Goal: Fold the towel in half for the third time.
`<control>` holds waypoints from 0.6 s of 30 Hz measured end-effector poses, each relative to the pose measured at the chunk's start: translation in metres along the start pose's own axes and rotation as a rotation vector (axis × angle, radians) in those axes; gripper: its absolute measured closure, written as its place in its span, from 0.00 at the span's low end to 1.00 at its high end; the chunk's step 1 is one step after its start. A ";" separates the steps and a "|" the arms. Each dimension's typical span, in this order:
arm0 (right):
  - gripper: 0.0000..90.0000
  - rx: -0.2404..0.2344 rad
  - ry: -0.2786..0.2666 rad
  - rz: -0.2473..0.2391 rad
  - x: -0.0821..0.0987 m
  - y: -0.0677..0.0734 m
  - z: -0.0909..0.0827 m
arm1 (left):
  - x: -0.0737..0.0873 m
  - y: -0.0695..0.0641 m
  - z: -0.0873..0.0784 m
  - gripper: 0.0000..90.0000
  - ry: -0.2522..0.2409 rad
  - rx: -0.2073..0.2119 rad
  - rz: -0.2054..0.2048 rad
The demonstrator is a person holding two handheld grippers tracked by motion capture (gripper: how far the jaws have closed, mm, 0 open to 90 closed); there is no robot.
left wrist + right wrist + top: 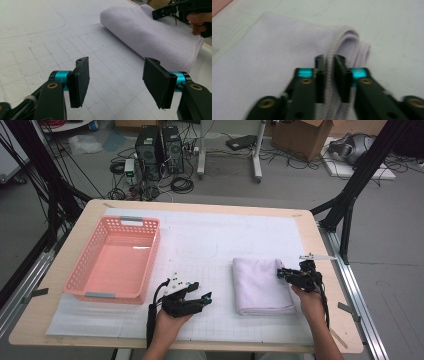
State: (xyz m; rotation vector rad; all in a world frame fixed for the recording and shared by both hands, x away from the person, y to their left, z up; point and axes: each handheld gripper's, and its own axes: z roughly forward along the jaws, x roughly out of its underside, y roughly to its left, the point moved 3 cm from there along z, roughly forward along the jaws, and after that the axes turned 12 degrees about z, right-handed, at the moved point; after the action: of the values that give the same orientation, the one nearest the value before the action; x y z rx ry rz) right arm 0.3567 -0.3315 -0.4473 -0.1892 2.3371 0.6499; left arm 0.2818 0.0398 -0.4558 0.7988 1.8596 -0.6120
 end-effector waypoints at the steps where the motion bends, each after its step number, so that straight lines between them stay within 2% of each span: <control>1: 0.94 -0.018 0.014 0.008 0.001 -0.001 0.001 | 0.000 0.000 0.000 0.43 0.000 0.000 0.001; 2: 0.95 -0.004 0.009 0.003 0.001 -0.001 -0.002 | 0.000 0.000 0.000 0.43 0.000 -0.001 0.000; 6: 0.96 0.063 -0.070 -0.035 -0.001 0.003 -0.021 | 0.000 0.000 -0.001 0.43 0.001 -0.005 -0.003; 9: 0.95 0.117 -0.071 -0.048 0.002 0.001 -0.024 | 0.000 0.000 -0.001 0.43 0.002 -0.004 0.004; 10: 0.92 0.142 -0.067 -0.057 0.004 -0.001 -0.022 | 0.000 -0.001 -0.001 0.43 0.001 -0.005 0.002; 12: 0.68 0.167 -0.039 -0.040 0.006 -0.006 -0.014 | 0.000 -0.001 -0.001 0.43 0.001 -0.005 0.002; 13: 0.66 0.163 -0.049 -0.033 0.006 -0.007 -0.015 | 0.000 -0.001 -0.001 0.43 0.000 -0.005 0.003; 15: 0.60 0.167 -0.105 -0.038 0.005 -0.006 -0.023 | 0.000 0.000 -0.001 0.43 0.000 -0.005 0.004; 16: 0.61 0.153 -0.142 -0.051 0.004 -0.003 -0.030 | 0.000 0.000 -0.001 0.43 -0.001 -0.008 -0.001; 18: 0.61 0.128 -0.169 -0.086 0.006 0.004 -0.037 | 0.000 0.001 -0.001 0.43 -0.002 -0.010 0.000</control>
State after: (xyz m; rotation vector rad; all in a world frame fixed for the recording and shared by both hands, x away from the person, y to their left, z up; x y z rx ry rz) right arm 0.3291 -0.3466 -0.4259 -0.1690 2.1863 0.4540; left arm 0.2818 0.0414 -0.4557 0.7905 1.8593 -0.6028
